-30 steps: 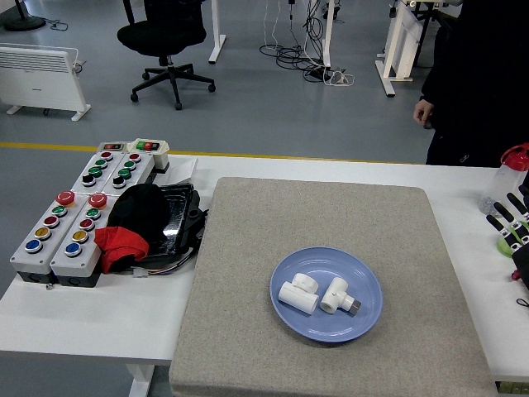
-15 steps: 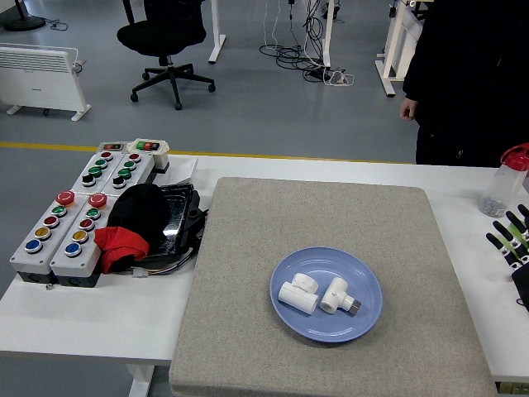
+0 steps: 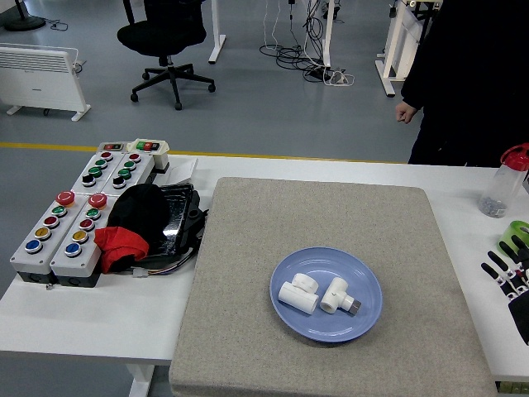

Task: Pick pipe place plate twice

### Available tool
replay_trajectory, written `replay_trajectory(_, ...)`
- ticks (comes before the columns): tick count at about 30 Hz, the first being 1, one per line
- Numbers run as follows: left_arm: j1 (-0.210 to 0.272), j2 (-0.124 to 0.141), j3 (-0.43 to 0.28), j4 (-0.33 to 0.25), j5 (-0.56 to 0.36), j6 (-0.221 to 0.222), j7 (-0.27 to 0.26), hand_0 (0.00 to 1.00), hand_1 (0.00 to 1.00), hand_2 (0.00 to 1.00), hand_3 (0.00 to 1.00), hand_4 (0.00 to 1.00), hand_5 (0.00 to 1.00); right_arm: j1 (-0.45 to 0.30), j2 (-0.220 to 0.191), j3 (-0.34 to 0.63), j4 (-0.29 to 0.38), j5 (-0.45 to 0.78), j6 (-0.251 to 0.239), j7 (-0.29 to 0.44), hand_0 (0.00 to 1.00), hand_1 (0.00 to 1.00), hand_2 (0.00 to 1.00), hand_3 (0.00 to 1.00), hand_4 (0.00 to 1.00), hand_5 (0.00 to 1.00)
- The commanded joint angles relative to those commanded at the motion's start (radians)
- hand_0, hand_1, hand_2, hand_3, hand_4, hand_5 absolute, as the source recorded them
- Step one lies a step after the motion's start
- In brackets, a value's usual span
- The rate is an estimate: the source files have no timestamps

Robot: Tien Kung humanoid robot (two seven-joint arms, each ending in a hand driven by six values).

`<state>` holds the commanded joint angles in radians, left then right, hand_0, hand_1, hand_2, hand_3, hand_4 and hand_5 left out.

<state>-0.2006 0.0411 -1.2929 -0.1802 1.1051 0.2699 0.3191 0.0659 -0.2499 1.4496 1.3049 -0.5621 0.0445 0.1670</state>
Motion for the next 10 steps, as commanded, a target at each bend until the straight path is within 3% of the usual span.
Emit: replay_trajectory(10, -0.001, -0.007, -0.002, -0.002, 0.027, -0.009, 0.007, 0.711, 0.746, 0.718, 0.655, 0.4, 0.998, -0.006, -0.003, -0.014, -0.003, -0.017, 0.002, 0.02, 0.802, 0.754, 0.823, 0.81, 0.603, 0.625)
